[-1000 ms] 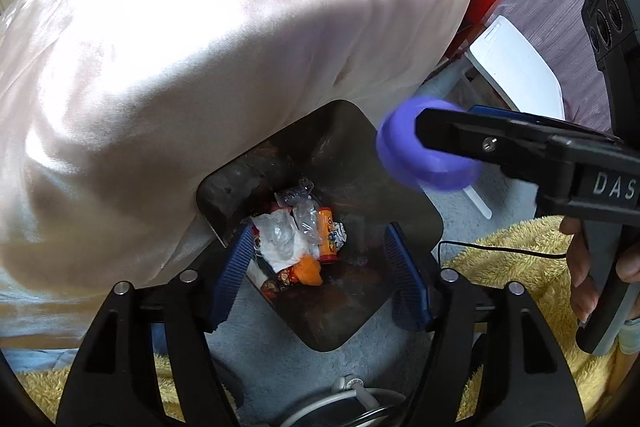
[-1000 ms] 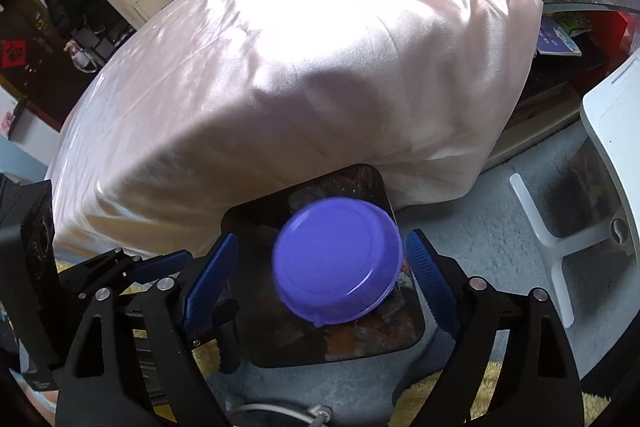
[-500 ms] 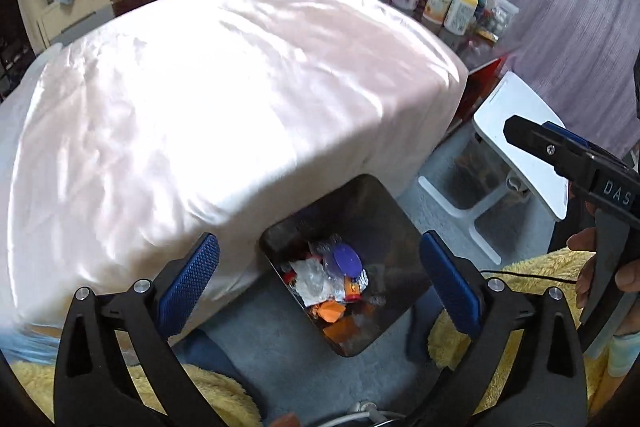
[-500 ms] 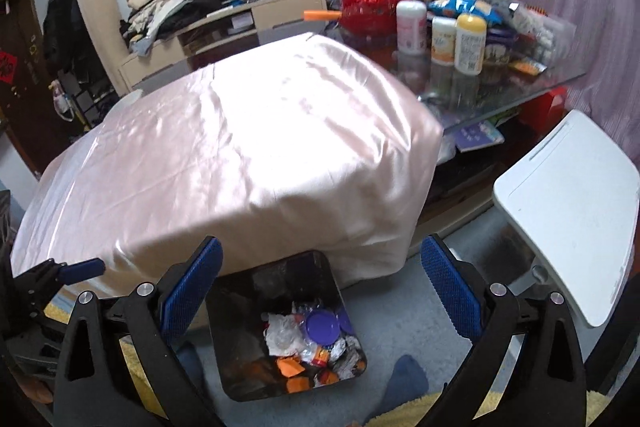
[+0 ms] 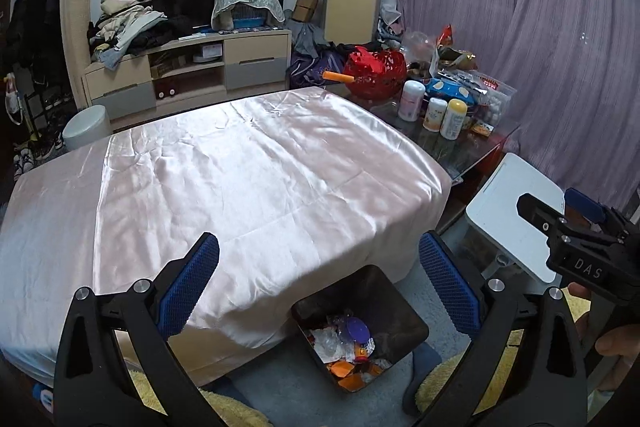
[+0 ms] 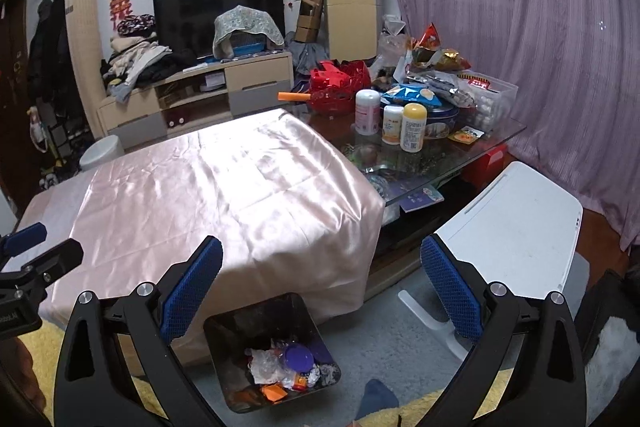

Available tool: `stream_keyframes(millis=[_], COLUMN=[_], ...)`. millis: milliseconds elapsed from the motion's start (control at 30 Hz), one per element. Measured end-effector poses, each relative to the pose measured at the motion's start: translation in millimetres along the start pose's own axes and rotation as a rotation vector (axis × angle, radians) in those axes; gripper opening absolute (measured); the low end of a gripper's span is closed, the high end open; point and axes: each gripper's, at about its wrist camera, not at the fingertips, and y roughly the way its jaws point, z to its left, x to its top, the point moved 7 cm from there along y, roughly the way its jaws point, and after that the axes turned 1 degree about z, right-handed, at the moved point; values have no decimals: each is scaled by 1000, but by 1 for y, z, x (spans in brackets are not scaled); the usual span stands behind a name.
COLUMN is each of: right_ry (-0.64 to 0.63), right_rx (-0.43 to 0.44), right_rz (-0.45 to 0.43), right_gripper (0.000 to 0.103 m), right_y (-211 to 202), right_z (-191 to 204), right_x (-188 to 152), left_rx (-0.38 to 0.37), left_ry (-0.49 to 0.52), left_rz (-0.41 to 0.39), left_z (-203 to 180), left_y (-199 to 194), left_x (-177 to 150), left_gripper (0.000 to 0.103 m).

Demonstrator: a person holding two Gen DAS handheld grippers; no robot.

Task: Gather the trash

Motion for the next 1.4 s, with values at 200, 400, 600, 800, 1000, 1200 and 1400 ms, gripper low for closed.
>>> stream_keyframes(millis=[200,400,600,800,1000,1200,1400], right_ry=[-40,-42,-49,-47,-36,-31,-18], right_rx=[-12,-17,-16,-16,-9,-5,-4], right_rz=[-3,-20,-14,-13,-21,-21,-26], right_gripper=[100,100,100,100,100,100,100], right_y=[-14,-20,-18,-18,-16,-15,-15], right_z=[9,12,15,16,18,17,17], right_x=[-1,4,2,3,5,5,5], left_rx=[15,24,21,21,25,35,39], left_ry=[-14,-12,-22,-23,-20,-16,-16], left_rz=[18,18,19,13,8,-1,0], left_z=[1,1,2,2,2,0,0], left_y=[-6,-7,-6,-7,-7,-7,-5], left_x=[3,1,2,2,5,8,9], left_gripper=[95,95,95,95,95,95,95])
